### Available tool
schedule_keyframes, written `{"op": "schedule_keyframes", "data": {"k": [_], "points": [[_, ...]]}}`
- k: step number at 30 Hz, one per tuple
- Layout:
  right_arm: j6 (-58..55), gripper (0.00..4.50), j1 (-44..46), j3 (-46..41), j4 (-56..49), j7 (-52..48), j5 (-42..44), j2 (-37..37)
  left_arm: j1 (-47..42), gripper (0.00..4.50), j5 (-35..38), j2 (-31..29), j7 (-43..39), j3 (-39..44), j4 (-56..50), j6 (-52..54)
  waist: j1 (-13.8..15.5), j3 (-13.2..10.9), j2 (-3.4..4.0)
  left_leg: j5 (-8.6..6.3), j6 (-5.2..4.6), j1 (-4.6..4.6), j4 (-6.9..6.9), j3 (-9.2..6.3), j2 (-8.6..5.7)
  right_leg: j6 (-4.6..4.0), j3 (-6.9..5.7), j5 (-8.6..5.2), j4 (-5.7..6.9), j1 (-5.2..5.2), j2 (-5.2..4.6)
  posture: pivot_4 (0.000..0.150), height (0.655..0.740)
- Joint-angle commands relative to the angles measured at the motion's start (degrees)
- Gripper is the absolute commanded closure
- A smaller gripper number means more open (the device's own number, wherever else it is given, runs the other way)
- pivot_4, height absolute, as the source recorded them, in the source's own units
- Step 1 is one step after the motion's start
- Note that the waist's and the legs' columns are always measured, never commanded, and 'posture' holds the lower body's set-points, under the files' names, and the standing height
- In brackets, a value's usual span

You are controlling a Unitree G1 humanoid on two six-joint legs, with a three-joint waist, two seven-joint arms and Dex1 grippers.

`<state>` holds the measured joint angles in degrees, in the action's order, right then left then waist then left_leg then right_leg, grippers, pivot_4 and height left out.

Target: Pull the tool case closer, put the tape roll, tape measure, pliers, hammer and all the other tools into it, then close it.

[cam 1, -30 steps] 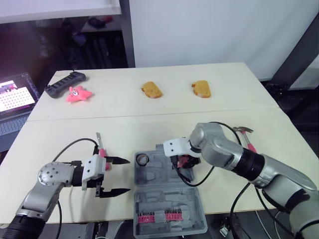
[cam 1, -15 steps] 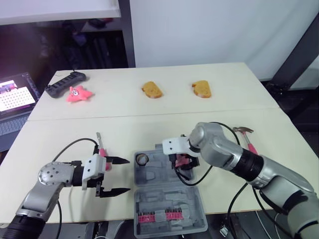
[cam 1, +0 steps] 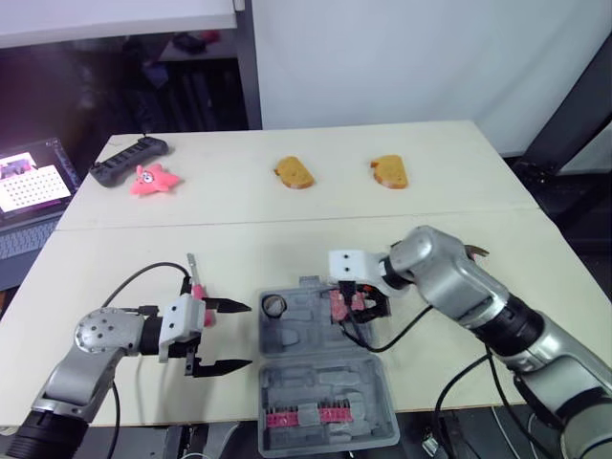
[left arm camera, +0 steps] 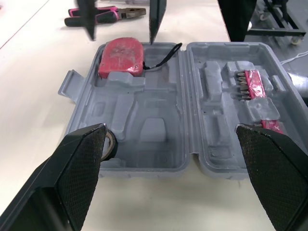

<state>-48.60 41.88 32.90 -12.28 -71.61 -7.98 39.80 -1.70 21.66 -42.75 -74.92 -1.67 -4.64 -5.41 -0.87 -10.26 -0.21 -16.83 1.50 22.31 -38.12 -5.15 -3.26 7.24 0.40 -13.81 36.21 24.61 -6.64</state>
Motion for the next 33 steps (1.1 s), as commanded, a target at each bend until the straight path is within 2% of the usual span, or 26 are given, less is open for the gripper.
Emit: {"op": "schedule_keyframes", "data": {"k": [1,3,8,19,33], "points": [[4.62,2.42,-2.17,-5.61,-1.73,2.78,3.26,-0.53,0.02,0.0,-0.03,-0.45,-0.14,0.19,-0.82,-0.21,-0.22,0.0,0.0,0.0,0.0,0.0,0.0,0.01,0.01,0.0,0.0,0.0,0.0,0.01,0.01,0.15,0.74],[6.59,3.45,-4.77,-8.83,-1.54,3.95,5.51,-0.59,0.13,0.0,-0.03,-0.46,-0.1,0.24,-0.83,-0.24,-0.13,0.0,0.0,0.0,0.0,-0.01,0.01,-0.01,0.02,0.0,0.0,0.0,0.0,0.01,0.03,0.15,0.74],[10.33,3.45,-9.11,-12.56,-1.3,5.64,8.24,0.25,0.33,0.0,-0.05,-0.5,-0.13,0.34,-0.68,-0.38,0.04,0.0,-0.01,0.0,0.0,-0.01,0.01,0.01,0.01,0.0,0.01,0.01,0.0,-0.01,0.0,0.15,0.74],[10.63,3.45,-10.8,-10.28,2.86,8.2,7.37,-0.15,-0.1,0.0,-0.27,-0.09,0.03,-0.01,-0.25,-0.45,0.01,0.0,-0.01,0.0,0.0,-0.01,0.01,0.01,0.01,0.0,0.01,0.01,0.0,-0.01,0.0,0.15,0.74],[-3.14,3.45,-10.25,-2.81,8.13,11.54,4.37,-0.74,0.26,0.0,-0.54,0.04,0.07,0.12,-0.2,-0.86,0.21,0.21,-0.24,-0.01,-0.02,-0.26,0.01,-0.02,0.01,0.0,0.02,0.0,-0.04,-0.29,-0.02,0.15,0.74]]}}
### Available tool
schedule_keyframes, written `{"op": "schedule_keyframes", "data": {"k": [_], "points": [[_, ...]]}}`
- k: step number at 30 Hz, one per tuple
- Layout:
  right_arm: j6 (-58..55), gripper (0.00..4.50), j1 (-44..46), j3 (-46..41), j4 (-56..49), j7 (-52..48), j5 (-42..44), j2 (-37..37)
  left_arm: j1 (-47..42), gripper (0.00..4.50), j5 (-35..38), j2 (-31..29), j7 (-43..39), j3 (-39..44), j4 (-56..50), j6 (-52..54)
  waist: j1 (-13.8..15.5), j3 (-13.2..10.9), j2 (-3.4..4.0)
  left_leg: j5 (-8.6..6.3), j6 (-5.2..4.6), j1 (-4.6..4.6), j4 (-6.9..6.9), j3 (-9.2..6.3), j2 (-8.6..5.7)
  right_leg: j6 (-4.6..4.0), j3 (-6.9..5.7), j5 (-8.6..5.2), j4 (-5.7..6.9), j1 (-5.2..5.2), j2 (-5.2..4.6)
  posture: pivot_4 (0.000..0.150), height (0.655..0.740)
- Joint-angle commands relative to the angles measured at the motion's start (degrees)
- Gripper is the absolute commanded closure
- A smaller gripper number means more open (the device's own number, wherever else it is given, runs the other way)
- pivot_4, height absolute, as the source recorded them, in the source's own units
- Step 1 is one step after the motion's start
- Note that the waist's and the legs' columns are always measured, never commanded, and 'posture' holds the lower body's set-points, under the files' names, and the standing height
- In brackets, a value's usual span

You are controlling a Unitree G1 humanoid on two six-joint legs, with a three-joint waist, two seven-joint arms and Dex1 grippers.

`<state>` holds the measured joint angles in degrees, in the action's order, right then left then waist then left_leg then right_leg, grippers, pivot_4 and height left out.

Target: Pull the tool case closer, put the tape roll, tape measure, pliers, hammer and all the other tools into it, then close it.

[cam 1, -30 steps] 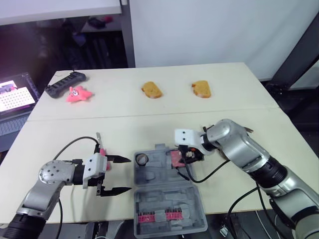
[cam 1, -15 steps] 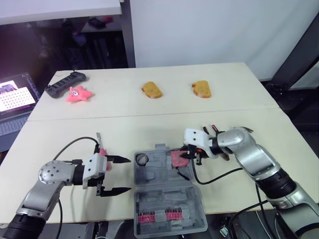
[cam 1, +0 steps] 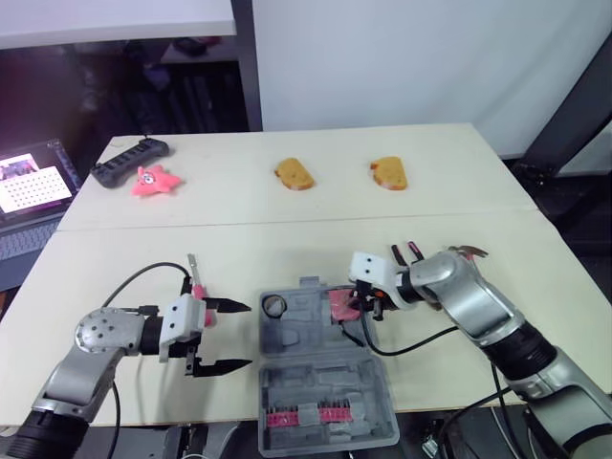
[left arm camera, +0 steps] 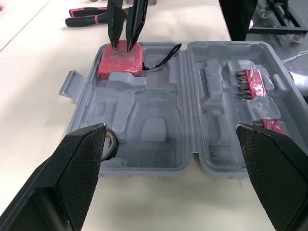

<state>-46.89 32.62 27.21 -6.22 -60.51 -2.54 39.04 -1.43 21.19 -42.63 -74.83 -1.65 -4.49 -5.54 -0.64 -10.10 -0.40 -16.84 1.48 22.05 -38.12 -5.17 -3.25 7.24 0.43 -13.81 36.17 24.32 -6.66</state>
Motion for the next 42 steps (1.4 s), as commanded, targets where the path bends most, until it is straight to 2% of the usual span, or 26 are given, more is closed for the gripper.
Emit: {"op": "schedule_keyframes", "data": {"k": [1,9,12,16,20,23,26,29,33,35,39,42], "points": [[-6.09,3.45,-0.95,3.33,2.27,0.55,-1.09,0.04,-0.03,0.0,-0.09,-0.09,-0.01,0.11,-0.33,-0.72,-0.02,0.09,-0.11,-0.01,-0.01,-0.01,0.0,-0.01,0.0,0.0,0.01,0.0,0.0,-0.01,0.0,0.15,0.74],[-7.12,3.45,-1.47,2.64,1.49,2.44,0.36,-1.31,-0.04,0.0,-0.15,-0.08,-0.16,0.2,-0.11,-0.79,-0.11,0.45,-0.54,-0.02,-0.02,-0.15,0.01,-0.04,0.01,0.0,-0.01,0.0,-0.02,-0.16,0.01,0.15,0.74],[-5.63,3.45,-2.08,-0.33,-1.05,2.66,2.32,-1.77,0.09,0.0,-0.11,-0.04,-0.21,0.23,-0.28,-0.8,-0.07,0.45,-0.54,-0.03,-0.04,-0.39,0.1,-0.05,0.01,0.0,0.0,-0.01,-0.05,-0.36,0.01,0.15,0.74],[-1.92,3.45,-3.2,-10.47,-10.11,2.24,9.29,-2.81,0.36,0.0,-0.1,0.01,0.08,0.64,-0.16,-1.01,-0.1,0.34,-0.43,-0.07,-0.09,-0.53,0.14,-0.08,0.04,0.01,0.0,-0.03,-0.11,-0.53,0.01,0.15,0.74],[-0.5,3.45,-5.98,-19.09,-16.0,4.5,12.73,-1.09,1.07,0.0,0.27,0.02,1.06,2.04,0.22,-1.02,-0.14,0.27,-0.32,-0.08,-0.11,-0.51,0.16,-0.06,0.05,0.02,0.14,-0.02,-0.07,-0.42,0.03,0.15,0.74],[-0.27,3.45,-12.5,-29.34,-20.77,4.35,15.66,3.53,2.48,0.0,1.68,-0.75,2.24,4.96,0.66,0.23,0.39,0.26,-0.33,-0.1,-0.14,-0.5,0.17,-0.08,0.04,0.04,0.12,-0.04,-0.1,-0.46,0.02,0.15,0.74],[-1.51,3.45,-22.84,-41.34,-24.33,3.36,19.05,6.82,5.04,0.0,2.2,-2.3,3.35,8.78,2.37,1.05,0.9,0.24,-0.33,-0.17,-0.25,-0.5,0.16,-0.02,0.04,0.06,0.13,-0.05,-0.18,-0.5,-0.01,0.15,0.74],[-2.82,2.64,-37.47,-54.8,-25.23,1.27,20.62,8.47,7.48,0.0,2.35,-4.75,3.66,13.79,7.23,1.59,1.29,0.24,-0.33,-0.19,-0.28,-0.56,0.17,0.05,0.06,0.06,0.12,-0.07,-0.18,-0.56,0.02,0.15,0.74],[1.53,0.7,-50.51,-67.81,-24.41,-1.44,22.65,6.81,8.93,0.0,1.1,-7.19,4.64,19.25,15.54,-0.55,1.17,0.21,-0.25,-0.19,-0.29,-0.67,0.17,0.16,0.1,0.06,0.16,-0.09,-0.19,-0.66,0.02,0.15,0.74],[5.3,0.14,-55.47,-72.15,-22.17,-1.96,21.7,6.1,9.13,0.0,0.47,-9.3,4.03,21.98,22.22,-2.3,1.03,0.21,-0.29,-0.19,-0.29,-0.72,0.16,0.19,0.17,-0.05,0.17,-0.17,-0.22,-0.73,0.02,0.15,0.74],[12.51,0.14,-59.56,-74.3,-16.88,-0.97,20.88,5.23,6.92,0.0,-0.96,-12.34,3.14,23.75,35.49,-6.66,0.77,0.2,-0.36,-0.21,-0.31,-0.74,0.17,0.21,0.2,-0.04,0.15,-0.23,-0.27,-0.76,0.04,0.15,0.74],[16.05,0.14,-60.82,-73.01,-15.65,-0.78,20.73,5.15,5.09,0.0,-1.59,-12.51,2.14,23.27,39.63,-8.74,0.88,0.21,-0.32,-0.21,-0.31,-0.74,0.16,0.18,0.2,-0.02,0.19,-0.22,-0.29,-0.77,-0.08,0.15,0.74]]}}
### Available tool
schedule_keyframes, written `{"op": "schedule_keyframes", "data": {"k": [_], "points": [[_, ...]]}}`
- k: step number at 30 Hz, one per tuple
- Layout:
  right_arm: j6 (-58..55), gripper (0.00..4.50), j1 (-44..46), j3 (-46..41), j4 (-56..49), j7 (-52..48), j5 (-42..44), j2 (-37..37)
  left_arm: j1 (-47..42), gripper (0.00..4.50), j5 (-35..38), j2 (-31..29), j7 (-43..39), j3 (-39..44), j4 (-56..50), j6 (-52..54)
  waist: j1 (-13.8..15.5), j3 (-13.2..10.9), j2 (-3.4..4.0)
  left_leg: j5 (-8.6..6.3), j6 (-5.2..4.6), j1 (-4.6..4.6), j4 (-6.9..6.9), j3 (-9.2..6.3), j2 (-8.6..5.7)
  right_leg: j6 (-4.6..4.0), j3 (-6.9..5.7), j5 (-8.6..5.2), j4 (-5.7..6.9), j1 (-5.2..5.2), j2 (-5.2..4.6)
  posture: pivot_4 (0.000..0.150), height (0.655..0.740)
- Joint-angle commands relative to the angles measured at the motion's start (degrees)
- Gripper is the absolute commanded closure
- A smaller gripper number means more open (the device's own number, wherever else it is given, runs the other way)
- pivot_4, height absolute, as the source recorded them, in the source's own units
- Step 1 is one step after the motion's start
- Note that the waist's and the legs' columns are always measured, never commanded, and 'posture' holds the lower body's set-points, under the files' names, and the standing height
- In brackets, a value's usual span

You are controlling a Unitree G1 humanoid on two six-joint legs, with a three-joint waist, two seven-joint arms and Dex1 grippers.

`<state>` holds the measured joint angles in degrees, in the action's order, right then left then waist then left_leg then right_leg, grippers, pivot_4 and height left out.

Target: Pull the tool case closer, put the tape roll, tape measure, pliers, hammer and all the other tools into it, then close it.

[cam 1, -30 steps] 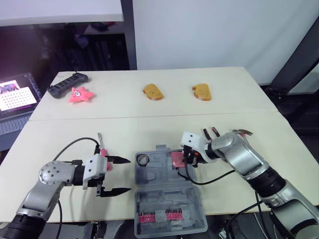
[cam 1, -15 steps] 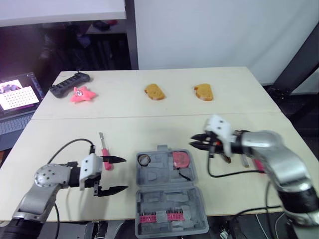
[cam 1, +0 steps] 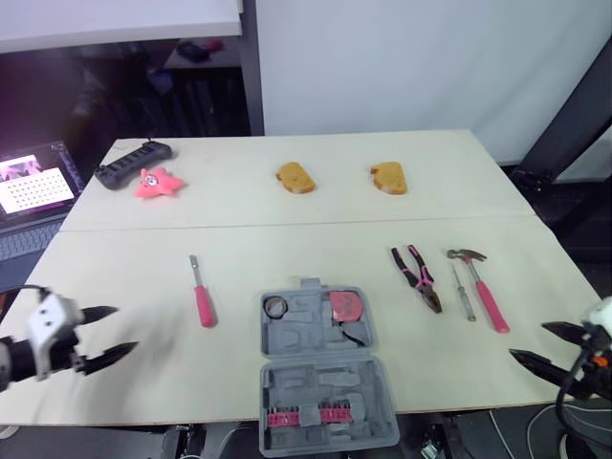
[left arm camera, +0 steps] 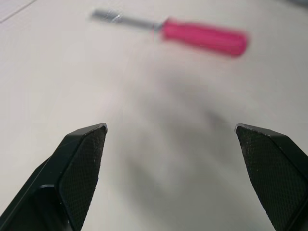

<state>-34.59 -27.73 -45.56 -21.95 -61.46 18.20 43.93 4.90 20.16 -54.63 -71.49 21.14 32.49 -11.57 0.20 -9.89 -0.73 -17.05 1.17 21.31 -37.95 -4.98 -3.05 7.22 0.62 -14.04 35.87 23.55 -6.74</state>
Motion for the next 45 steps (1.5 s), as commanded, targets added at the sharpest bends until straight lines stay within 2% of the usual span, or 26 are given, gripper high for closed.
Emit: {"op": "schedule_keyframes", "data": {"k": [1,11,15,22,24,27,31,35,45], "points": [[4.29,0.14,-0.5,-0.03,0.21,0.35,0.31,0.25,-1.64,0.0,-0.6,-0.42,-1.54,0.35,3.18,-3.17,0.07,-0.01,-0.01,0.0,0.0,0.0,0.0,-0.01,-0.01,0.01,0.01,0.0,0.0,0.0,-0.02,0.15,0.74],[7.93,0.14,0.84,3.12,2.14,2.13,1.51,0.72,-4.08,0.0,-0.94,0.96,-2.26,-0.3,4.14,-4.29,0.4,-0.01,-0.01,-0.01,0.01,0.04,0.01,-0.07,0.0,0.11,0.02,0.07,-0.12,0.0,-0.04,0.15,0.74],[2.72,0.14,2.33,5.0,-4.64,6.47,5.29,-1.8,-3.47,0.0,-0.43,2.65,-2.93,-2.04,-1.26,-3.65,0.41,-0.01,0.01,-0.01,0.02,0.04,0.01,-0.08,0.0,0.1,0.05,0.07,-0.12,0.01,-0.05,0.15,0.74],[-15.74,0.14,5.58,9.87,-20.16,21.94,10.84,-6.86,0.07,0.0,2.38,7.5,-4.03,-9.58,-23.13,4.47,0.59,0.0,0.01,-0.01,0.02,0.14,0.01,-0.14,0.0,0.05,0.09,0.08,-0.26,0.01,-0.09,0.15,0.74],[-21.7,0.14,10.13,14.57,-23.56,30.77,10.89,-11.84,-0.72,0.0,2.42,8.56,-3.67,-11.82,-27.83,5.75,0.53,0.02,-0.05,-0.01,0.02,0.15,0.01,-0.18,0.01,-0.03,0.07,0.07,-0.32,0.0,-0.07,0.15,0.74],[-27.94,0.14,15.8,24.2,-25.48,41.96,6.21,-17.14,-2.29,0.0,1.97,9.28,-3.48,-14.46,-32.43,6.63,0.31,0.03,0.05,-0.01,0.03,0.12,0.01,-0.16,0.03,-0.12,0.1,0.1,-0.33,0.0,-0.05,0.15,0.74],[-30.9,0.14,21.78,30.68,-22.16,52.6,0.6,-23.35,-3.81,0.0,2.18,9.89,-2.96,-16.64,-36.73,7.78,0.29,-0.04,0.18,-0.01,0.02,0.18,0.08,-0.12,-0.02,-0.11,0.1,0.1,-0.4,0.09,-0.04,0.15,0.74],[-30.81,0.14,25.86,31.39,-17.28,56.7,-2.27,-25.48,-3.97,0.0,2.63,10.12,-2.72,-18.39,-40.81,8.79,0.4,-0.06,0.2,-0.01,0.01,0.2,0.09,-0.09,-0.1,0.04,0.11,0.18,-0.45,0.09,-0.05,0.15,0.74],[-33.33,0.14,35.57,32.14,-1.65,54.3,-3.64,-20.03,-3.88,0.0,1.1,12.0,0.08,-22.22,-45.49,8.97,-0.81,-0.11,0.29,-0.01,-0.01,0.13,0.09,-0.07,-0.12,0.08,0.1,0.2,-0.4,0.04,0.1,0.15,0.74]]}}
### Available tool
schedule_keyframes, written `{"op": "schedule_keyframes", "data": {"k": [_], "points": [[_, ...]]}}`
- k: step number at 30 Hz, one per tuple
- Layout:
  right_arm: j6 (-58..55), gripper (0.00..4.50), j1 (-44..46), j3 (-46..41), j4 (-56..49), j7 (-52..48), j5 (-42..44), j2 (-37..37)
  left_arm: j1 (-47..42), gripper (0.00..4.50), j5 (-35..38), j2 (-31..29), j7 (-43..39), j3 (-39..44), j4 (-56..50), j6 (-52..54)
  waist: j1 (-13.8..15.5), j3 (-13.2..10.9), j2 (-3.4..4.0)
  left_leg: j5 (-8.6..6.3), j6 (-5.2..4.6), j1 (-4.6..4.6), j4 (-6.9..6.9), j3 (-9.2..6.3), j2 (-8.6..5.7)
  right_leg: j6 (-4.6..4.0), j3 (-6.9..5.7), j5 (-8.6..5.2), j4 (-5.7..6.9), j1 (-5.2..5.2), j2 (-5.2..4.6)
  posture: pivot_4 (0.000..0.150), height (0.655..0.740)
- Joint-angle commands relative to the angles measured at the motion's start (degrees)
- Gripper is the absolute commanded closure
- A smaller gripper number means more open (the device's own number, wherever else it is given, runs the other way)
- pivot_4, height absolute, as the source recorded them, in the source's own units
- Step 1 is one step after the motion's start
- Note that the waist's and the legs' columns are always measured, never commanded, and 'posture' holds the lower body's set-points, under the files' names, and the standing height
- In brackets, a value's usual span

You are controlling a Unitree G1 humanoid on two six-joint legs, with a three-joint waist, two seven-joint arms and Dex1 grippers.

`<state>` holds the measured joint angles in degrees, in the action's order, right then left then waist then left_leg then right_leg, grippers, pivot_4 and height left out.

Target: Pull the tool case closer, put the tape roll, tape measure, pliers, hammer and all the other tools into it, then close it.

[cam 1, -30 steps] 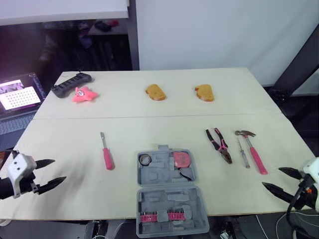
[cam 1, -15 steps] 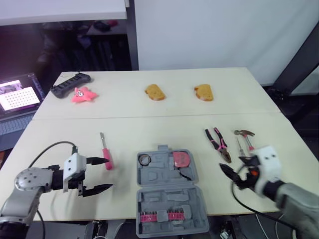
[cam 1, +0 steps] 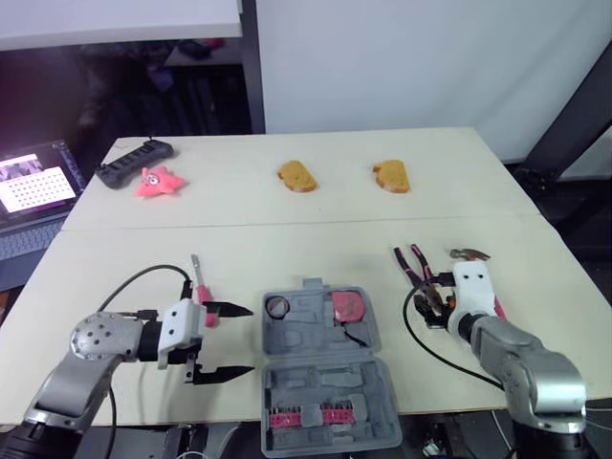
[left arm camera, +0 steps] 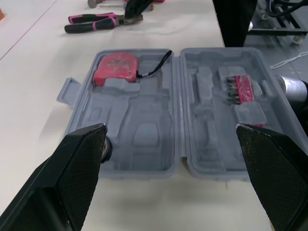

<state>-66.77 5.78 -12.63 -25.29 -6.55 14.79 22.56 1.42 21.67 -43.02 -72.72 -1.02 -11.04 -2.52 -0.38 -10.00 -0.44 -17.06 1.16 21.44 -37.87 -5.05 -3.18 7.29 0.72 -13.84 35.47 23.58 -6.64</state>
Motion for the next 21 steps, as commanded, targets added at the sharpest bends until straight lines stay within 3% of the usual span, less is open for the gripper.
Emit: {"op": "schedule_keyframes", "data": {"k": [1,19,21], "points": [[-2.3,0.14,3.22,-1.01,3.37,-0.94,-0.2,2.07,-0.19,0.0,-0.62,0.63,2.03,-0.26,-2.47,-0.05,-0.32,0.0,0.0,0.0,0.0,0.0,0.0,0.0,0.0,0.0,0.0,0.0,0.01,0.0,0.0,0.15,0.74],[-6.2,0.14,14.08,1.7,18.51,-3.39,-0.49,2.3,4.64,0.0,-1.8,1.51,8.91,-0.95,-9.16,2.32,-0.42,-0.02,0.02,0.0,-0.01,0.0,-0.01,0.02,0.0,0.02,0.02,0.01,-0.01,-0.02,0.01,0.15,0.74],[-6.11,0.72,14.45,1.71,19.53,-3.41,-0.42,1.97,4.66,0.0,-1.75,1.38,9.2,-0.87,-9.5,2.62,-0.45,-0.01,0.02,0.0,-0.01,-0.02,-0.01,0.03,0.0,0.01,0.02,0.01,-0.02,-0.05,0.01,0.15,0.74]]}}
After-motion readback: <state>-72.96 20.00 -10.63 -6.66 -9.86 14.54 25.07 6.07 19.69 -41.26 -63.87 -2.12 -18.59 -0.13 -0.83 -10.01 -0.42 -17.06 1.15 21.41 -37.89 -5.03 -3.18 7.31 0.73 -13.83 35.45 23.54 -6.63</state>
